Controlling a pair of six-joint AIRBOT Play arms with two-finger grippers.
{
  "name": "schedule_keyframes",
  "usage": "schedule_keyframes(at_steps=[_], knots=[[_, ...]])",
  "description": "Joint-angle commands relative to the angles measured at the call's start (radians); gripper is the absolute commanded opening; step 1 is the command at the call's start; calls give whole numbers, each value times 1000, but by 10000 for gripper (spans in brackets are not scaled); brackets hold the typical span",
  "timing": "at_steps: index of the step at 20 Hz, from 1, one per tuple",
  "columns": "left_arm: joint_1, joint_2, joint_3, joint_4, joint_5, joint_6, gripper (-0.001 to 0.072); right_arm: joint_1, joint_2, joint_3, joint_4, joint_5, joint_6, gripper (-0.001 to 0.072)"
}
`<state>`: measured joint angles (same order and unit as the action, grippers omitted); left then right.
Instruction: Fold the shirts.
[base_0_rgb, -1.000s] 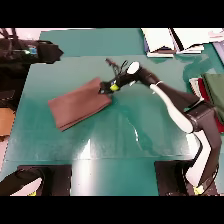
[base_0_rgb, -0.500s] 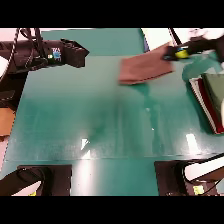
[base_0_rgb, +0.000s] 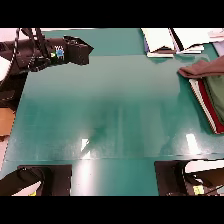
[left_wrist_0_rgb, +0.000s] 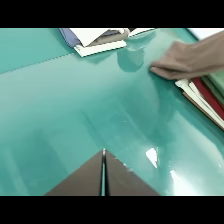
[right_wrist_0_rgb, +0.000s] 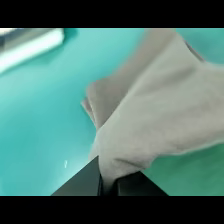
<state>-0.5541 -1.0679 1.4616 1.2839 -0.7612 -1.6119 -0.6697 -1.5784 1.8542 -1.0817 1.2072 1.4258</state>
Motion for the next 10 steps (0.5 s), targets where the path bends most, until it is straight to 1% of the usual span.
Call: schedule_keyframes(at_steps=[1, 4, 6, 7, 10], knots=[[-1, 0, 0, -2, -2, -15, 24, -48, 3, 43, 42, -64, 6, 16], [-1, 0, 0, -2, -13, -15, 25, -48, 3, 164, 42, -73, 6, 16], [-1, 0, 0, -2, -24, -14, 24, -49, 10, 224, 42, -54, 6, 16], [-1, 0, 0, -2, -29, -14, 24, -49, 30, 216, 40, -51, 6, 16], [-1, 0, 0, -2, -51, -13, 24, -57, 128, 95, 31, -59, -17, 16]])
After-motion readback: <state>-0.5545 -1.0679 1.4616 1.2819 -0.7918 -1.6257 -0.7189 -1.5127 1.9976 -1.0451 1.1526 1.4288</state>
